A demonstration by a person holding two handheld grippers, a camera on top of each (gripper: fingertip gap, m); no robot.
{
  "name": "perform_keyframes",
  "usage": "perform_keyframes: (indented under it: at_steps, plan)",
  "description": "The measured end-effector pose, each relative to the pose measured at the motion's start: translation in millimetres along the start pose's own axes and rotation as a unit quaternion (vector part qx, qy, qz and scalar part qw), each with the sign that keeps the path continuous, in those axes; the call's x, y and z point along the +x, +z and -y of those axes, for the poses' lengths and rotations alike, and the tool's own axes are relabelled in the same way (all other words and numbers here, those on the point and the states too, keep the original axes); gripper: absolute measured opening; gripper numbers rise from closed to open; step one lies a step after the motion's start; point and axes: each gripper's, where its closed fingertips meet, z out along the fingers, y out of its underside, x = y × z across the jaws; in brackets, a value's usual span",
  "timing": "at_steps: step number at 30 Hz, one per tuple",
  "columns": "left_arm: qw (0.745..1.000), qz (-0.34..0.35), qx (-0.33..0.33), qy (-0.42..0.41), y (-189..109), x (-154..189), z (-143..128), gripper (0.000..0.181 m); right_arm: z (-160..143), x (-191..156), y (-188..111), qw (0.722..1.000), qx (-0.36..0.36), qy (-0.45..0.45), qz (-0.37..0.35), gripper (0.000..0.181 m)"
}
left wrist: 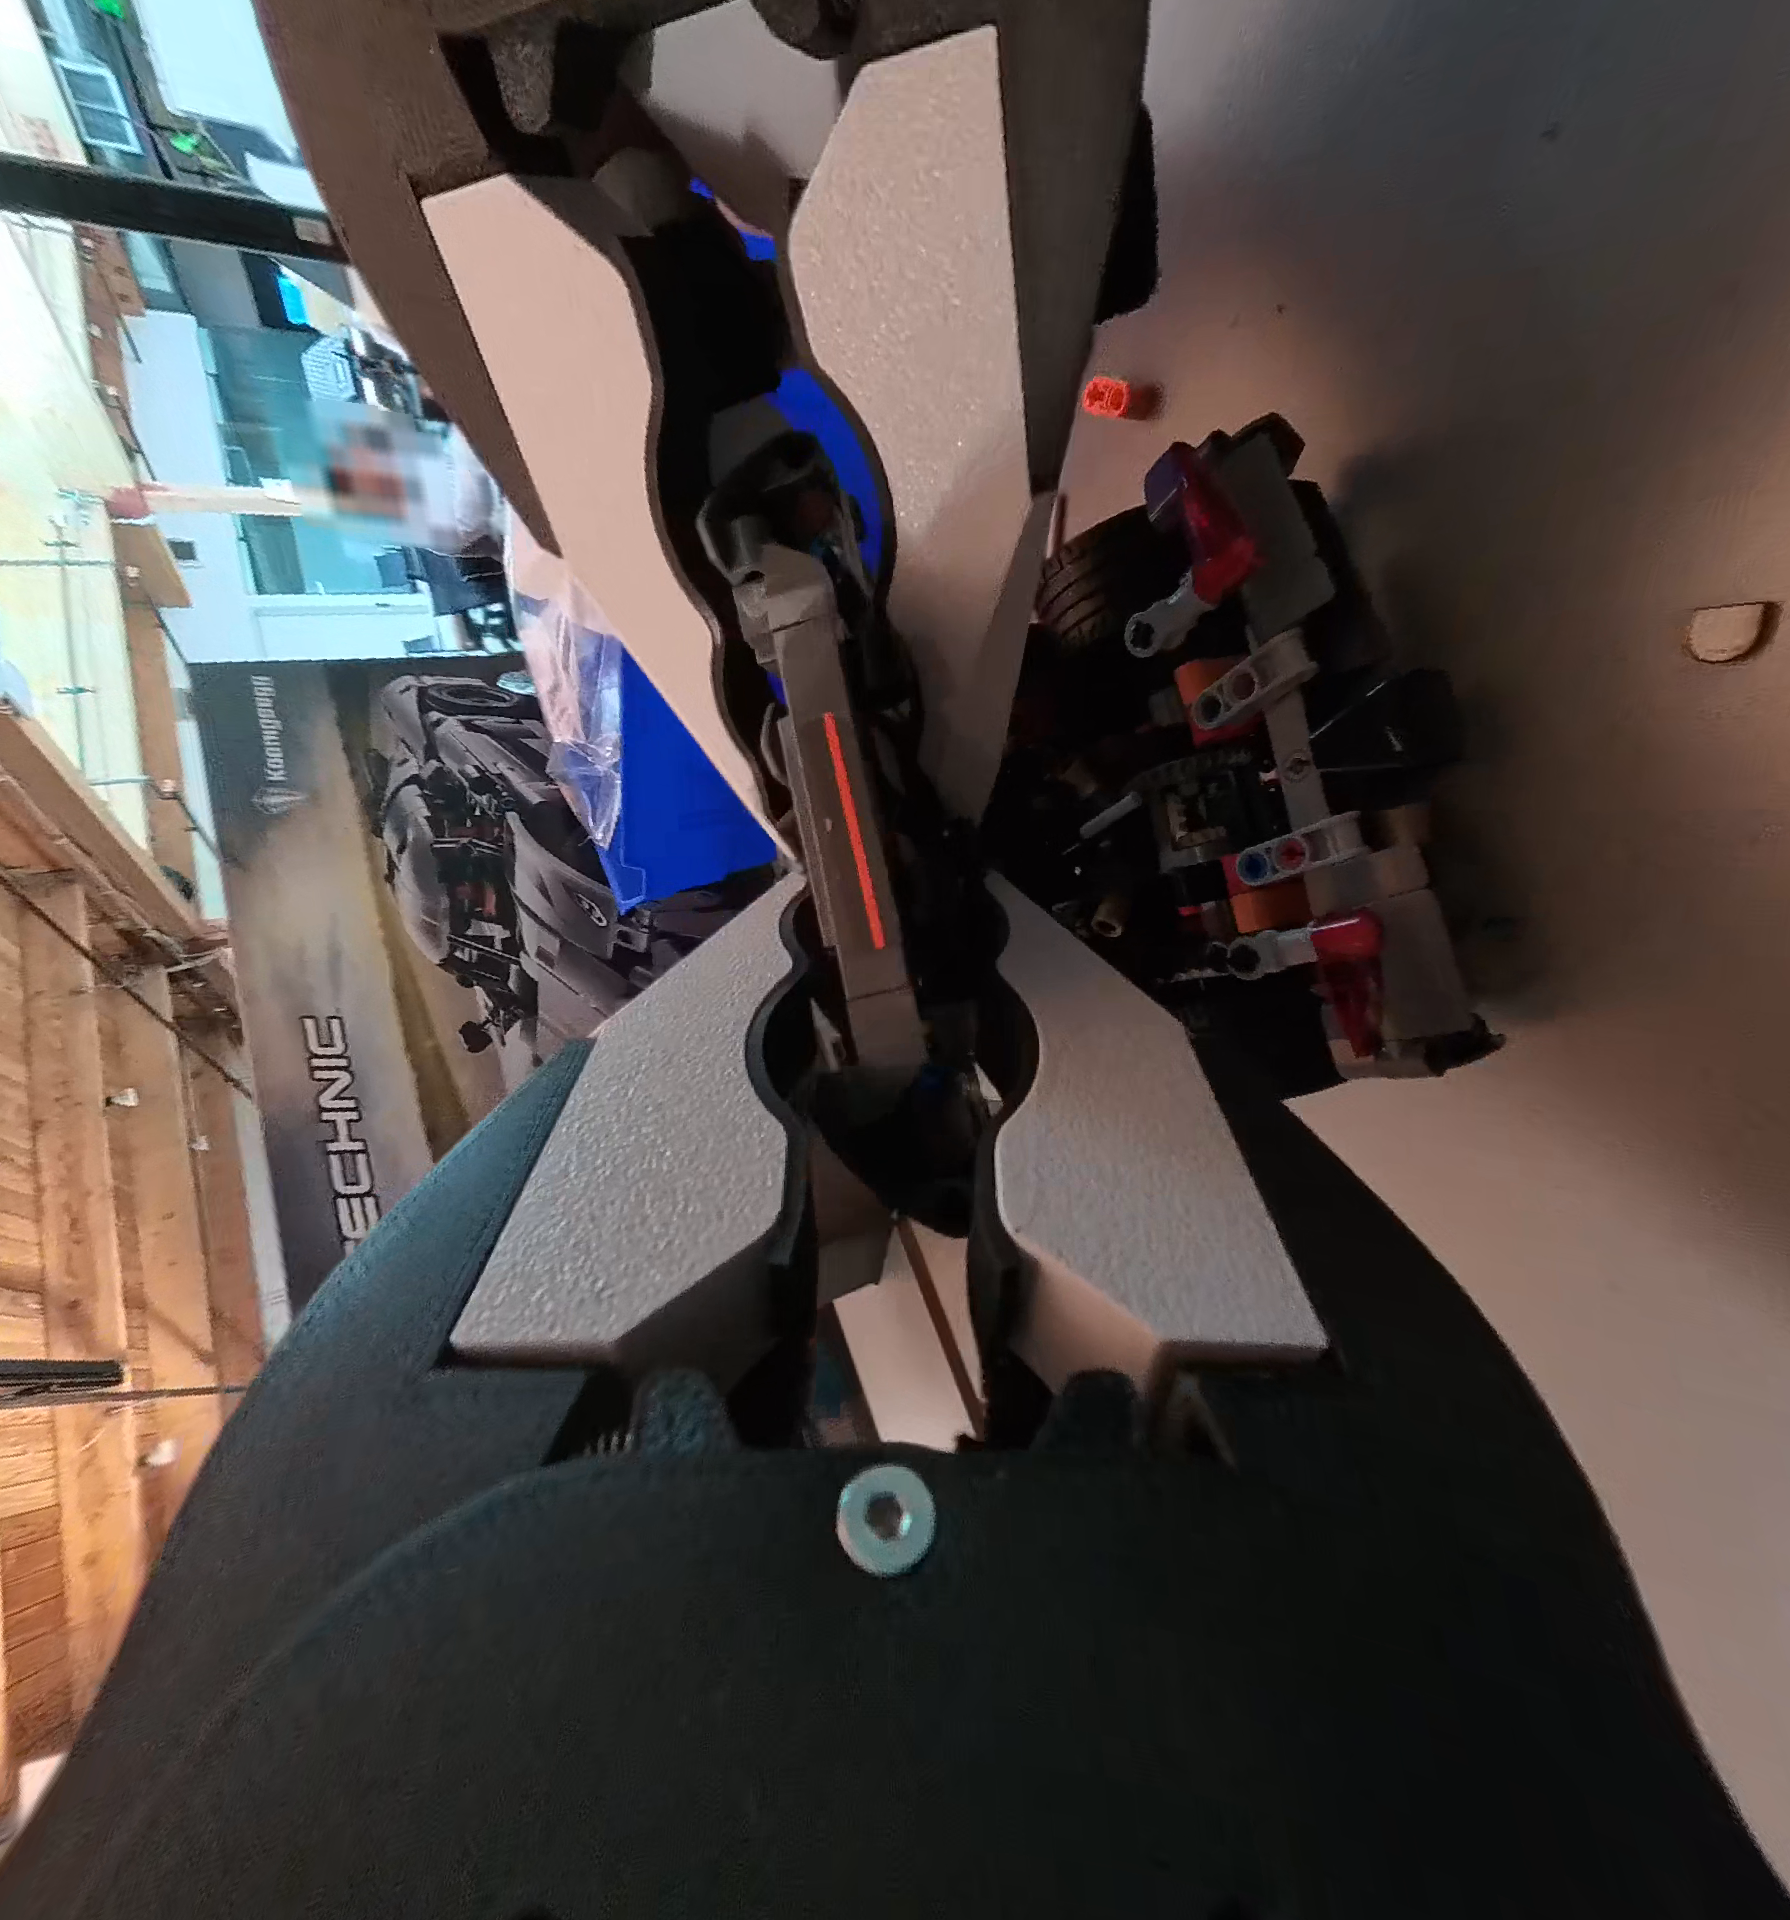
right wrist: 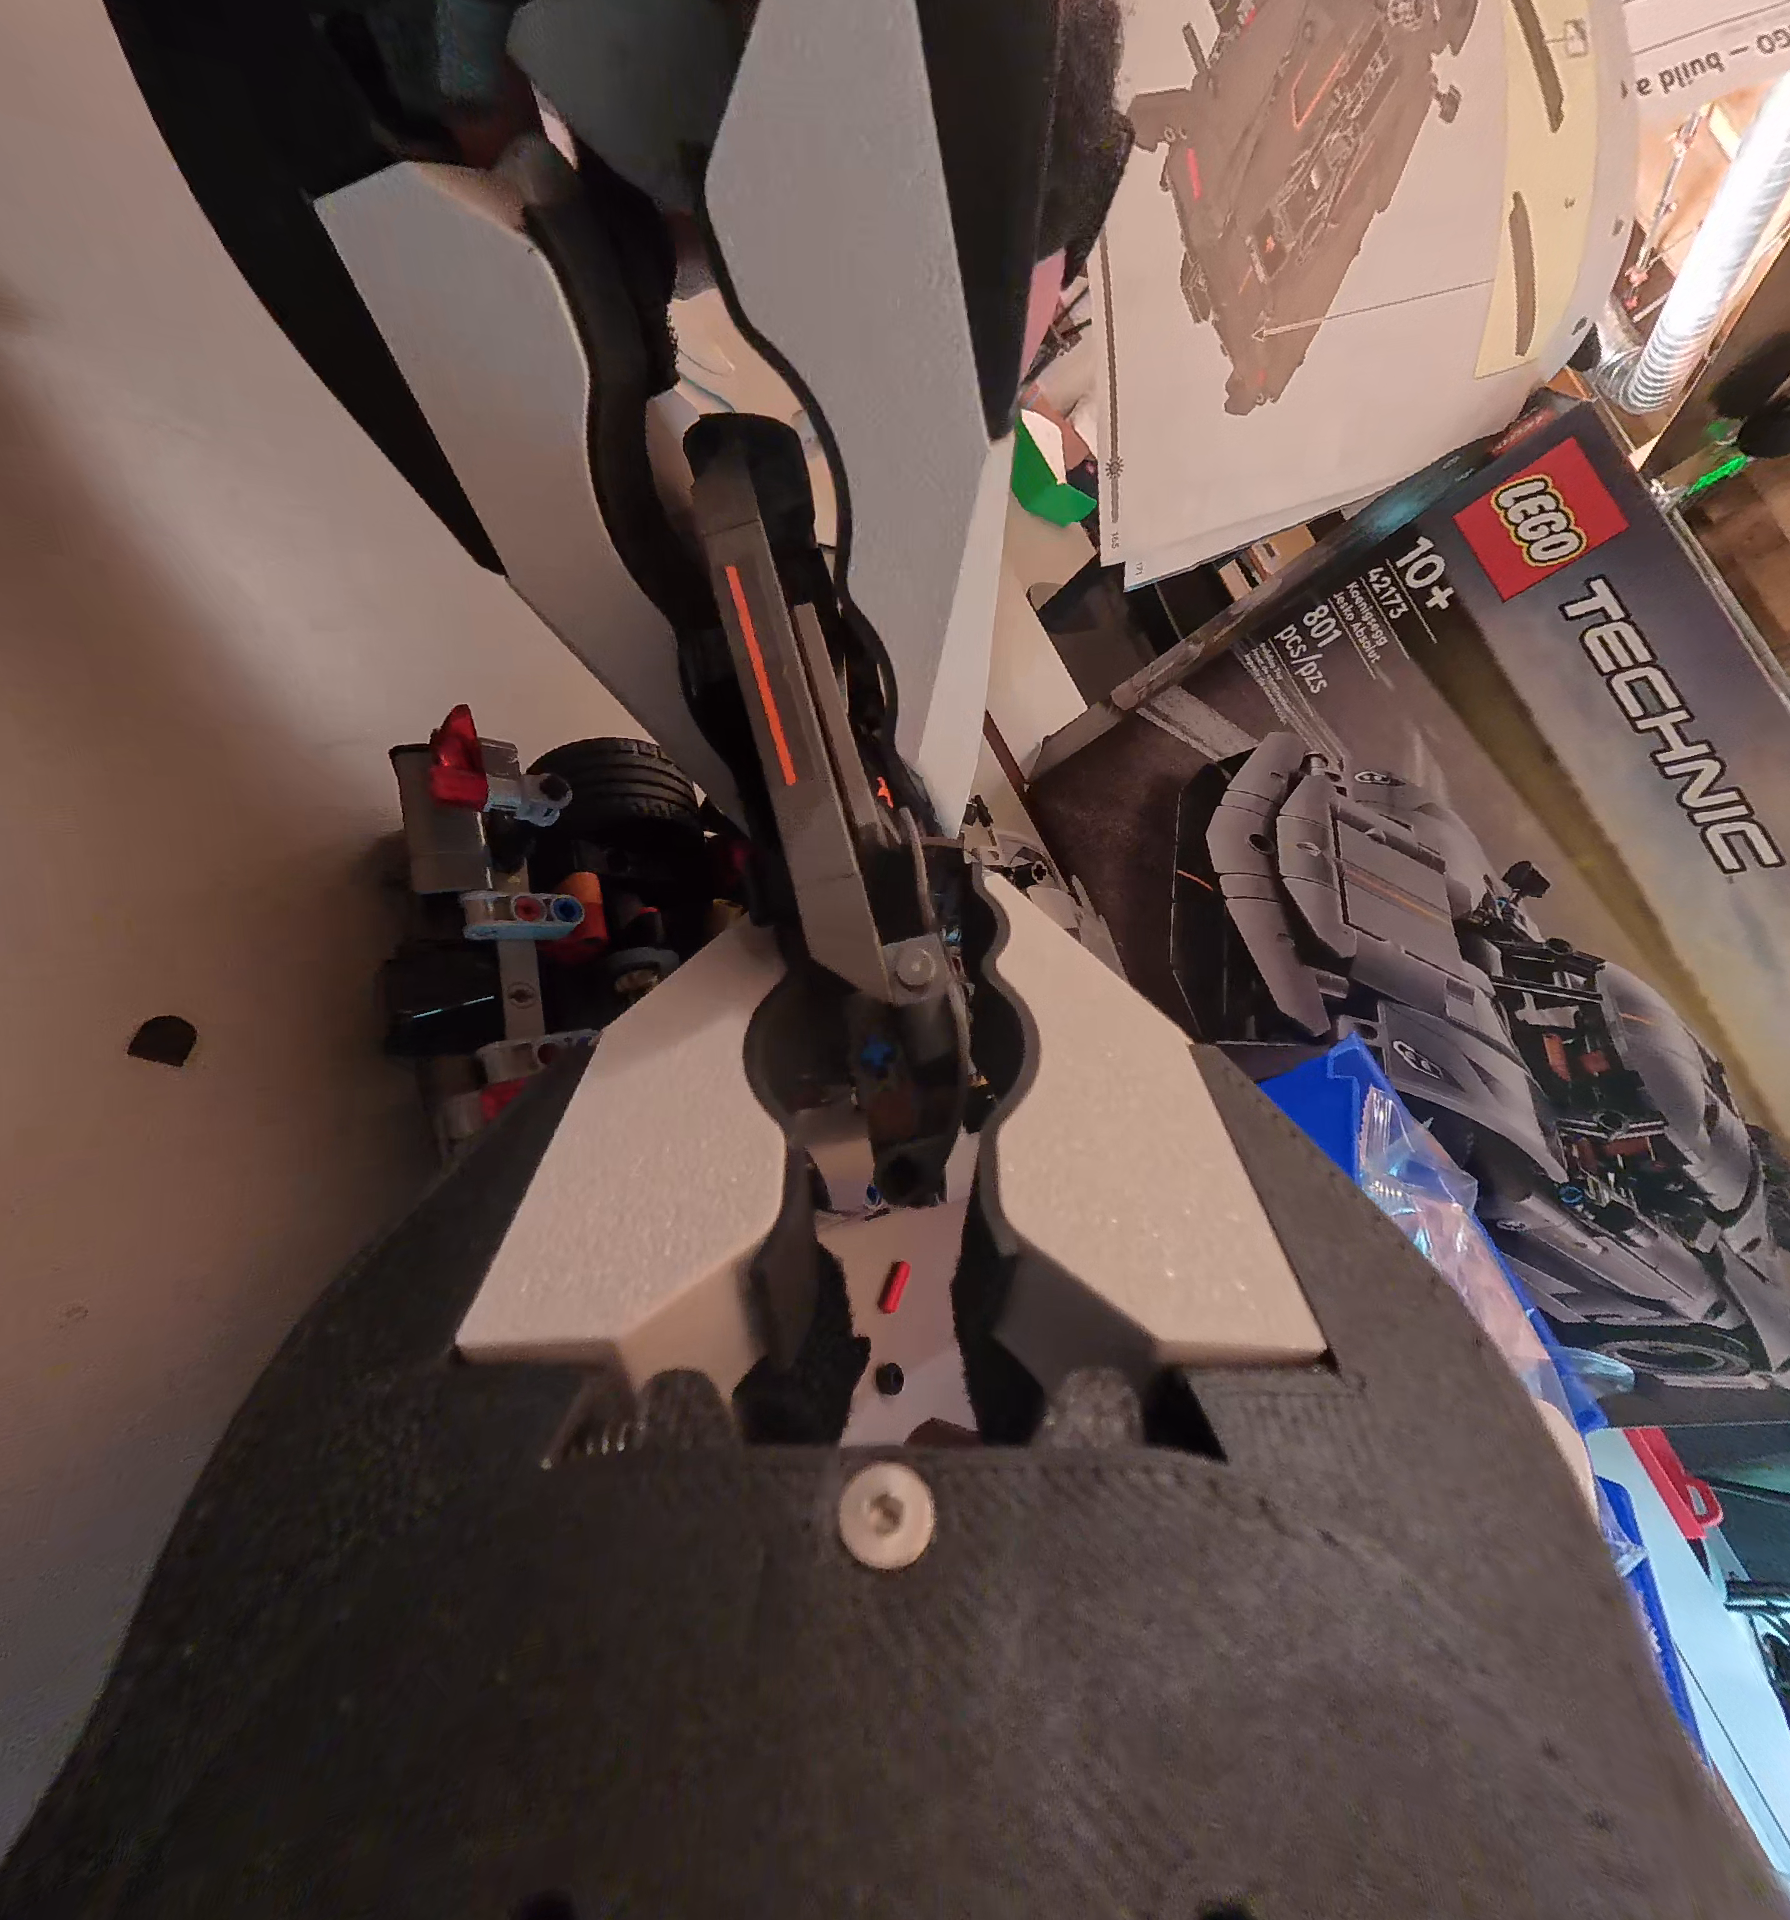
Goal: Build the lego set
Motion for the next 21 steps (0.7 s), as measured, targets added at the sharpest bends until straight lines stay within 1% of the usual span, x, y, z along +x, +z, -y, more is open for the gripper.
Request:
perform_keyframes:
  at_steps: [11,14,16,18,21]
  plan:
    - [0.998,-0.034,0.016,-0.052,1.7,-1.8,1.8,0.021,-1.6,1.8,-1.0,1.000,-0.006,0.016,0.003,0.023]
    - [0.998,-0.036,0.015,-0.052,0.9,-2.1,2.1,0.021,-0.7,2.2,-1.6,1.000,0.001,0.019,0.006,0.023]
    - [0.998,-0.028,0.028,-0.051,0.9,-4.1,1.4,0.023,0.2,4.8,-1.2,0.999,0.016,0.041,0.011,0.026]
    - [0.999,-0.017,0.029,-0.041,2.6,-4.0,2.0,0.023,-2.6,4.4,-1.4,0.999,0.013,0.032,0.012,0.027]
    - [0.998,-0.007,0.032,-0.048,6.7,-4.6,-1.5,0.027,-4.4,4.9,-3.6,0.999,0.015,0.036,0.016,0.031]
